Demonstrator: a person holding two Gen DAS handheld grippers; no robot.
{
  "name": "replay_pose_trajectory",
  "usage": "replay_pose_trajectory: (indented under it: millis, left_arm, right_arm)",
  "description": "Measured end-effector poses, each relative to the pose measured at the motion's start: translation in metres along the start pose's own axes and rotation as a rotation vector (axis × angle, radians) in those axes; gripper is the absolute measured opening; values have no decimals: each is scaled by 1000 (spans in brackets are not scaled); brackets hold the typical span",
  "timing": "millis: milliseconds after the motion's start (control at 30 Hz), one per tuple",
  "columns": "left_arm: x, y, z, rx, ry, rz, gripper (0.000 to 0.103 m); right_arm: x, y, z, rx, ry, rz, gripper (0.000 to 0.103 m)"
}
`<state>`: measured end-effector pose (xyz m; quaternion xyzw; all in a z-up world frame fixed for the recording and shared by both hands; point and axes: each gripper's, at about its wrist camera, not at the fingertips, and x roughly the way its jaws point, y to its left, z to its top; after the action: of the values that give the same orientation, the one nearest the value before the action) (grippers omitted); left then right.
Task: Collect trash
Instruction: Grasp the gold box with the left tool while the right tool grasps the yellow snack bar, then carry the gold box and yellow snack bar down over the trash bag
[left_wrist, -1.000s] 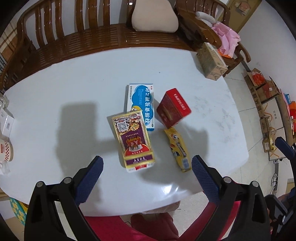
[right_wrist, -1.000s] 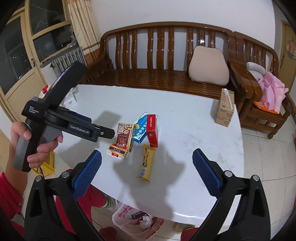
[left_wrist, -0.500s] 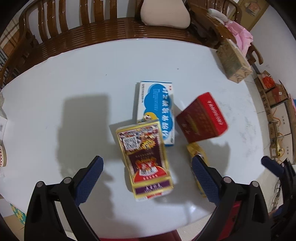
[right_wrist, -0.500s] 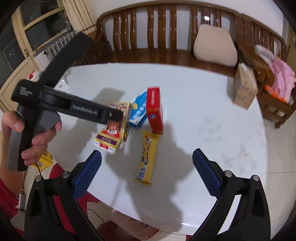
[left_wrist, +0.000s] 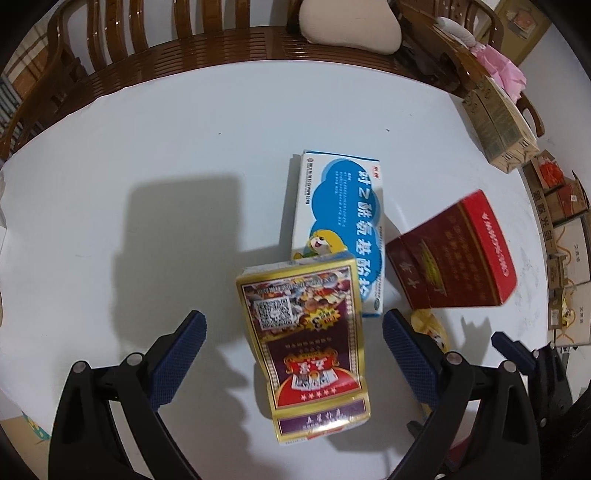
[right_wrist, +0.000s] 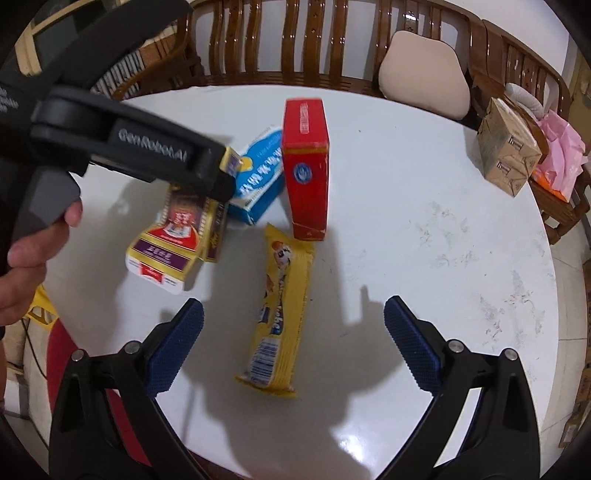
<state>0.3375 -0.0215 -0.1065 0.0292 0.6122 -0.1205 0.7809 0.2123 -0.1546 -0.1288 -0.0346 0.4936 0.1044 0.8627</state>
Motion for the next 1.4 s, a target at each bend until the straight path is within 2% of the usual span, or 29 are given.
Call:
replay_pose_trajectory:
  millis: [167, 267, 300, 367, 467, 533, 567, 667, 867, 1100, 1400]
  left_arm:
    - [6, 3, 0, -21, -16, -5, 93]
    - [9, 7, -3, -57, -13, -24, 85]
    - [11, 9, -4, -72, -9, -37, 81]
    - [14, 11, -5, -98, -1, -64, 78]
    - [13, 12, -7, -122, -14, -91, 73]
    - [11, 11, -8, -123, -24, -111, 66]
    - [10, 11, -9, -123, -27, -121, 60]
    - [9, 7, -11, -118, -38, -116, 60]
    - [2, 9, -20, -103, -64, -107, 59]
    - [-13, 14, -30, -85, -100, -109, 59]
    - [-47, 20, -54, -64, -160, -108, 58]
  right_arm:
    - [6, 2, -3, 0, -9, -23, 88]
    - [9, 4, -4, -10, -14, -41, 85]
    - [11, 4, -5, -11, -10, -43, 76]
    - [17, 4, -7, -10, 3, -43, 64]
    - [17, 3, -9, -10, -7, -50, 59]
    - [17, 1, -9, -7, -12, -52, 54]
    - [16, 0, -8, -9, -16, -51, 47]
    - [16, 0, -8, -9, -20, -48, 32]
    - [12, -2, -8, -5, -30, -40, 14]
    - [0, -2, -12, 0, -50, -53, 11]
    - [-39, 0, -14, 9, -116, -88, 11]
